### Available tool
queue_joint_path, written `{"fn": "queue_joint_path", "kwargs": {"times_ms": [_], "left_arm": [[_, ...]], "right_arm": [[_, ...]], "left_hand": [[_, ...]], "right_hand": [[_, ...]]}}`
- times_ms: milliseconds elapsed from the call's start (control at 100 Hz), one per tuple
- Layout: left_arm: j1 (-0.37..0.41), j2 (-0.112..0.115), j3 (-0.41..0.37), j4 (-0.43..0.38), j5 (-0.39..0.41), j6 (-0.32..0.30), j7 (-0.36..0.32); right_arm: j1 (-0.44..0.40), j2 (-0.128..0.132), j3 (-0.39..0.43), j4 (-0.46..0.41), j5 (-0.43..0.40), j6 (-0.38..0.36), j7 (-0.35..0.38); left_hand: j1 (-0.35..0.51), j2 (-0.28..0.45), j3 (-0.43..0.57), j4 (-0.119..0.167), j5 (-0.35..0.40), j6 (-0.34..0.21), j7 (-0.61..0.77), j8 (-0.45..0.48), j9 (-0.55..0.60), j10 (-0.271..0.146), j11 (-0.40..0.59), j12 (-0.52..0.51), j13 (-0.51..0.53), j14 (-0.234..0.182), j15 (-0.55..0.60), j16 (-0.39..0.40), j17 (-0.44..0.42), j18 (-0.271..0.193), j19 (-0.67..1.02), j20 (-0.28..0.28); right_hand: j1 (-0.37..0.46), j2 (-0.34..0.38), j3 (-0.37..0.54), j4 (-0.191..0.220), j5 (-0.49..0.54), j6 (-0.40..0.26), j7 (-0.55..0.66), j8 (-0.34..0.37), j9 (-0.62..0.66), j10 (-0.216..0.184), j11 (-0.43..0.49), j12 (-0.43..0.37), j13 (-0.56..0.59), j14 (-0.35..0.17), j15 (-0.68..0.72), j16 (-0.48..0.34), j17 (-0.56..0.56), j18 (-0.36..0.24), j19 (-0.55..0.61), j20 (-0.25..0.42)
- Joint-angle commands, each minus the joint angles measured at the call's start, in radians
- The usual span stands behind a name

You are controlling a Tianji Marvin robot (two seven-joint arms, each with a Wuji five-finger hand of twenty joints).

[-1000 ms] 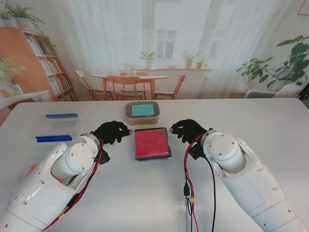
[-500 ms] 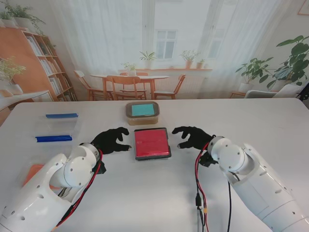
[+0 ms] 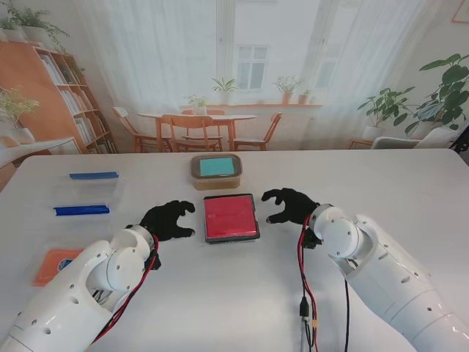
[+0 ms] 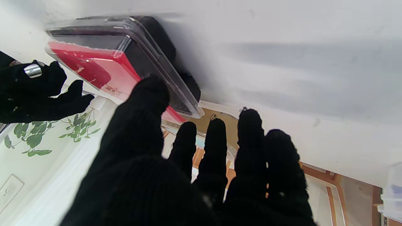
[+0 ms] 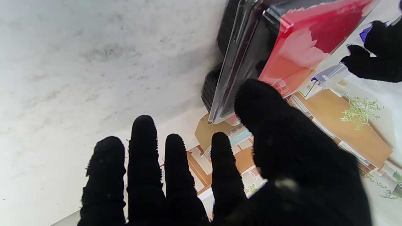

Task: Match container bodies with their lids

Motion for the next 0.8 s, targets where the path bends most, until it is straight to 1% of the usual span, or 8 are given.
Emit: {"fn": "queue_joint_path", "kwargs": {"times_ms": [0, 20, 50, 220, 290, 330, 500, 790], "left_arm": [[-0.007, -0.008, 0.007, 0.018, 0.001, -0.005, 0.011], [-0.01, -0.009, 0.009, 0.022, 0.001, -0.004, 0.013], [-0.014, -0.01, 0.013, 0.028, 0.0, -0.004, 0.017], [-0.04, -0.016, 0.035, 0.069, -0.006, -0.008, 0.045], [-0.05, -0.02, 0.045, 0.087, -0.01, -0.01, 0.064], [-0.054, -0.022, 0.05, 0.093, -0.013, -0.01, 0.071], [-0.068, -0.029, 0.064, 0.119, -0.024, -0.023, 0.102], [-0.089, -0.034, 0.09, 0.141, -0.045, -0.026, 0.106]], "right_arm": [[0.018, -0.01, -0.008, 0.007, 0.003, 0.001, 0.011], [0.022, -0.011, -0.013, 0.011, 0.004, 0.002, 0.009], [0.027, -0.012, -0.02, 0.017, 0.005, 0.002, 0.006], [0.061, -0.021, -0.06, 0.056, -0.006, 0.003, -0.018], [0.076, -0.022, -0.076, 0.074, -0.015, -0.004, -0.024], [0.083, -0.023, -0.084, 0.082, -0.02, -0.006, -0.027], [0.097, -0.027, -0.103, 0.102, -0.032, -0.014, -0.043], [0.1, -0.028, -0.119, 0.111, -0.042, -0.005, -0.049]], "left_hand": [[0.052, 0.001, 0.025, 0.014, -0.041, -0.034, 0.008, -0.013, -0.033, 0.0, -0.01, -0.008, -0.046, -0.015, -0.022, 0.014, -0.022, -0.031, -0.012, -0.006], [0.056, 0.002, 0.029, 0.014, -0.046, -0.039, 0.008, -0.013, -0.035, 0.0, -0.01, -0.009, -0.048, -0.016, -0.023, 0.014, -0.024, -0.032, -0.013, -0.007], [0.06, 0.003, 0.043, 0.003, -0.054, -0.048, 0.022, -0.015, -0.038, -0.001, -0.003, -0.014, -0.049, -0.017, -0.023, 0.015, -0.026, -0.036, -0.013, -0.012], [0.063, -0.003, 0.055, -0.006, -0.059, -0.059, 0.035, -0.017, -0.039, -0.005, 0.005, -0.016, -0.049, -0.02, -0.019, 0.017, -0.031, -0.04, -0.014, -0.015], [0.053, -0.009, 0.051, -0.014, -0.068, -0.066, 0.039, -0.017, -0.045, -0.006, 0.007, -0.016, -0.053, -0.021, -0.018, 0.017, -0.036, -0.042, -0.016, -0.017], [0.049, -0.013, 0.048, -0.019, -0.074, -0.071, 0.04, -0.018, -0.05, -0.008, 0.008, -0.017, -0.058, -0.023, -0.019, 0.017, -0.039, -0.044, -0.017, -0.018], [0.029, -0.014, 0.035, -0.036, -0.093, -0.09, 0.035, -0.028, -0.063, -0.014, 0.01, -0.018, -0.069, -0.028, -0.021, 0.015, -0.052, -0.052, -0.022, -0.022], [0.022, -0.017, 0.028, -0.045, -0.095, -0.085, 0.037, -0.034, -0.065, -0.014, 0.01, -0.02, -0.071, -0.028, -0.021, 0.015, -0.058, -0.056, -0.023, -0.024]], "right_hand": [[-0.018, -0.034, -0.019, -0.013, -0.039, -0.003, 0.016, 0.027, -0.041, -0.02, 0.018, 0.018, -0.032, -0.024, 0.026, 0.015, -0.012, -0.026, 0.01, 0.028], [-0.018, -0.034, -0.019, -0.013, -0.041, -0.003, 0.016, 0.028, -0.044, -0.021, 0.018, 0.018, -0.033, -0.025, 0.027, 0.014, -0.013, -0.026, 0.01, 0.028], [-0.016, -0.037, -0.018, -0.013, -0.043, -0.004, 0.019, 0.031, -0.046, -0.021, 0.021, 0.019, -0.032, -0.024, 0.027, 0.014, -0.013, -0.028, 0.012, 0.028], [-0.018, -0.036, -0.017, -0.013, -0.048, -0.004, 0.054, 0.054, -0.058, -0.02, 0.042, 0.028, -0.032, -0.026, 0.034, 0.019, -0.016, -0.033, 0.021, 0.028], [-0.017, -0.037, -0.016, -0.013, -0.052, -0.004, 0.065, 0.059, -0.06, -0.019, 0.048, 0.03, -0.031, -0.026, 0.035, 0.021, -0.016, -0.033, 0.024, 0.028], [-0.019, -0.037, -0.016, -0.014, -0.077, -0.001, 0.059, 0.058, -0.061, -0.02, 0.051, 0.031, -0.03, -0.026, 0.035, 0.022, -0.016, -0.034, 0.025, 0.028], [-0.021, -0.036, -0.014, -0.014, -0.082, 0.004, 0.063, 0.062, -0.073, -0.02, 0.06, 0.034, -0.034, -0.027, 0.036, 0.025, -0.02, -0.035, 0.029, 0.026], [-0.026, -0.036, -0.016, -0.014, -0.099, 0.027, 0.073, 0.072, -0.094, -0.021, 0.069, 0.037, -0.045, -0.026, 0.033, 0.031, -0.033, -0.036, 0.032, 0.024]]}}
